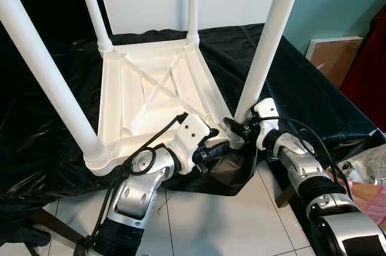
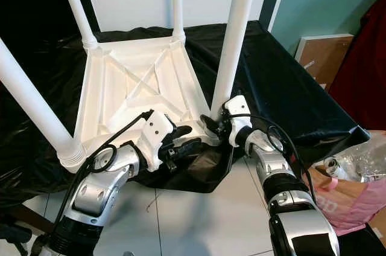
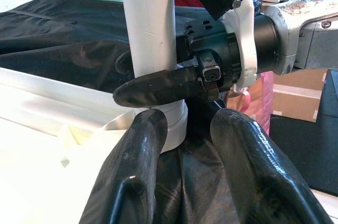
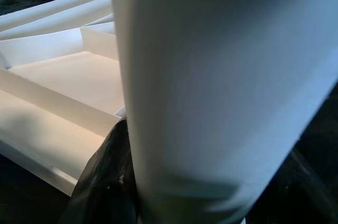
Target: Building children table
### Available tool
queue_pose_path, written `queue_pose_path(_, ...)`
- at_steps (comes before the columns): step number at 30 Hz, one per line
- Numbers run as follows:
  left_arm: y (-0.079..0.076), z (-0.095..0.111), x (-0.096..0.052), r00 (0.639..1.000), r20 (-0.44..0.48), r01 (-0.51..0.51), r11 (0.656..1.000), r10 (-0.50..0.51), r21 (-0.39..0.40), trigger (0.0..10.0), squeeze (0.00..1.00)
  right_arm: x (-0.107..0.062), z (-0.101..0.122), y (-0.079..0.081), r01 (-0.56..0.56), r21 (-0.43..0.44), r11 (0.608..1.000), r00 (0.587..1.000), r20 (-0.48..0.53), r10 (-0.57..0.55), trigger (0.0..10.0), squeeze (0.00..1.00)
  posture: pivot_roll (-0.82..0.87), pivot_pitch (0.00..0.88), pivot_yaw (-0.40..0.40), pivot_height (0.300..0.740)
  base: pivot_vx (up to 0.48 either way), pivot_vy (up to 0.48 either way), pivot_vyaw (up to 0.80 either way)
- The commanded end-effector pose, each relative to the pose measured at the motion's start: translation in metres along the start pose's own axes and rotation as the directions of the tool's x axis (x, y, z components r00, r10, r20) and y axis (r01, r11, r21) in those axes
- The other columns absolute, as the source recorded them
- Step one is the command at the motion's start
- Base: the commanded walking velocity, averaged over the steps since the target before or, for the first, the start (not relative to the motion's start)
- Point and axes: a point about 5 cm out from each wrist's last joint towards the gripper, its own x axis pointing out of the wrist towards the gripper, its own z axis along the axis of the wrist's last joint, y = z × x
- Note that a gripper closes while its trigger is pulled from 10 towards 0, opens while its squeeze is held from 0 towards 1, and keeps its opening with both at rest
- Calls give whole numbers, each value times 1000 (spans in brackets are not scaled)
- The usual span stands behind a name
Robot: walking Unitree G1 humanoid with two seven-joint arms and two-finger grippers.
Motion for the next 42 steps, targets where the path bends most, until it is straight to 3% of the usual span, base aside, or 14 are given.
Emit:
queue_pose_path(1, 3, -1, -1, 997, -13, -80, 997, 80, -6, 10000, 0, -2, -8, 2, -11, 4, 1000, 999, -38, 11, 0, 0, 19, 27, -26, 740, 0, 0, 0)
queue_pose_path(2, 3, -1, -1, 997, -12, -78, 997, 78, -6, 10000, 0, -3, -11, 2, 9, 21, 1000, 999, -48, -8, 10000, 0, 14, 28, -22, 740, 0, 0, 0)
queue_pose_path(11, 3, -1, 0, 997, -10, -73, 997, 73, -6, 10000, 0, -2, -16, 4, 72, 65, 995, 996, -49, -69, 10000, 0, 10, 25, -22, 740, 0, 0, 0)
queue_pose_path(18, 2, -1, 0, 998, -10, -68, 998, 68, -6, 10000, 0, 2, -18, 12, 186, 83, 979, 982, -42, -183, 10000, 0, 12, 20, -22, 740, 0, 0, 0)
queue_pose_path(22, 1, -2, 0, 998, -13, -63, 998, 63, -6, 10000, 0, 3, -22, 17, 352, 134, 926, 936, -52, -348, 10000, 0, 12, 20, -20, 740, 0, 0, 0)
queue_pose_path(24, 1, -2, 0, 998, -13, -63, 998, 63, -6, 10000, 0, 3, -22, 17, 352, 134, 926, 936, -52, -348, 10000, 0, 12, 20, -20, 740, 0, 0, 0)
queue_pose_path(26, 0, -2, 0, 998, -15, -57, 998, 57, -6, 10000, 0, 3, -24, 24, 449, 155, 880, 893, -56, -446, 10000, 0, 12, 18, -18, 740, 0, 0, 0)
queue_pose_path(29, -1, -2, 0, 998, -15, -54, 999, 54, -5, 10000, 0, 3, -24, 28, 487, 159, 859, 873, -55, -485, 10000, 0, 12, 18, -18, 740, 0, 0, 0)
queue_pose_path(34, -2, -2, 0, 999, -17, -46, 999, 46, -7, 10000, 0, 4, -25, 36, 611, 176, 772, 790, -77, -608, 10000, 0, 17, 20, -12, 740, 0, 0, 0)
queue_pose_path(42, -2, -2, -1, 999, -22, -38, 999, 38, -4, 10000, 0, 9, -22, 47, 608, 194, 770, 792, -76, -606, 10000, 0, 32, 24, -5, 740, 0, 0, 0)
